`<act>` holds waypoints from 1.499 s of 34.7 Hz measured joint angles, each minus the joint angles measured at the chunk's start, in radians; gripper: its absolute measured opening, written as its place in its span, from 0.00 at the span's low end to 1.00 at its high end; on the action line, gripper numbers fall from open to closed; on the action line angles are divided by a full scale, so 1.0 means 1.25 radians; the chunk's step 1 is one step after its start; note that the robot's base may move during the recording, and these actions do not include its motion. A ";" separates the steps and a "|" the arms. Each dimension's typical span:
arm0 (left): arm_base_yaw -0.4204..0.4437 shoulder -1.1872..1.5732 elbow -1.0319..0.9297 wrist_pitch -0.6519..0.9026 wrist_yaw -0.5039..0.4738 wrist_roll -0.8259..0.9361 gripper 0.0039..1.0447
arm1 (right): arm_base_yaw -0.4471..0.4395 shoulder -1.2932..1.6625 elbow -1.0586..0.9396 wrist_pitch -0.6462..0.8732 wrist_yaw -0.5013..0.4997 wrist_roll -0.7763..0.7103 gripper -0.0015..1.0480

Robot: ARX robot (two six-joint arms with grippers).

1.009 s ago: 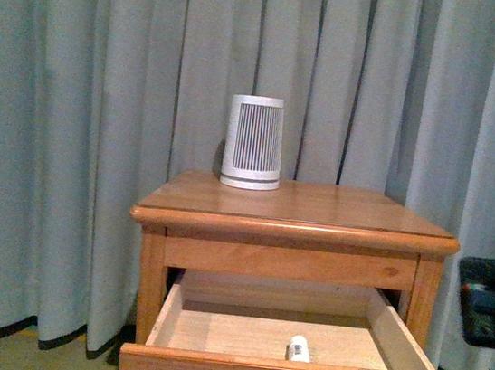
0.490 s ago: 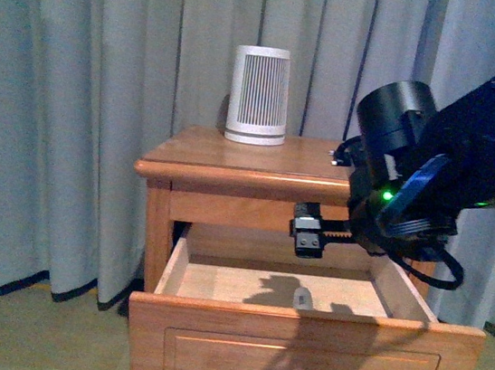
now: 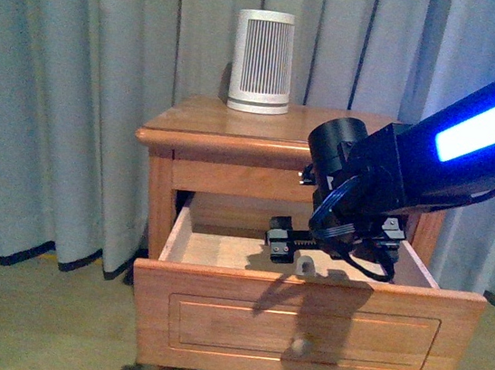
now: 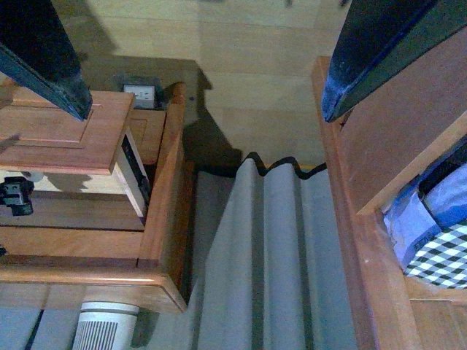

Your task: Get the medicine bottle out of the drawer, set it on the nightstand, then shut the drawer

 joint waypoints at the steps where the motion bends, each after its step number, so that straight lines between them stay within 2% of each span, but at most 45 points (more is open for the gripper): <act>1: 0.000 0.000 0.000 0.000 0.000 0.000 0.94 | 0.001 0.009 0.012 -0.006 0.000 0.002 0.93; 9: 0.000 0.000 0.000 0.000 0.000 0.000 0.94 | 0.006 0.100 0.134 -0.065 0.003 0.009 0.93; 20: 0.000 0.000 0.000 0.000 0.000 0.000 0.94 | 0.008 0.161 0.208 -0.102 0.000 0.026 0.93; 22: 0.000 0.000 0.000 0.000 0.000 0.000 0.94 | 0.008 0.167 0.210 -0.104 0.001 0.029 0.88; 29: 0.000 0.000 0.000 0.000 0.000 0.000 0.94 | 0.011 0.171 0.211 -0.105 -0.005 0.038 0.51; 35: 0.000 0.000 0.000 0.000 0.000 0.000 0.94 | 0.013 0.168 0.195 -0.076 0.001 0.038 0.31; 41: 0.000 0.000 0.000 0.000 0.000 0.000 0.94 | 0.020 0.127 0.124 -0.030 0.004 0.039 0.29; 52: 0.000 0.000 0.000 0.000 0.000 0.000 0.94 | 0.039 -0.105 -0.127 0.072 -0.017 0.056 0.29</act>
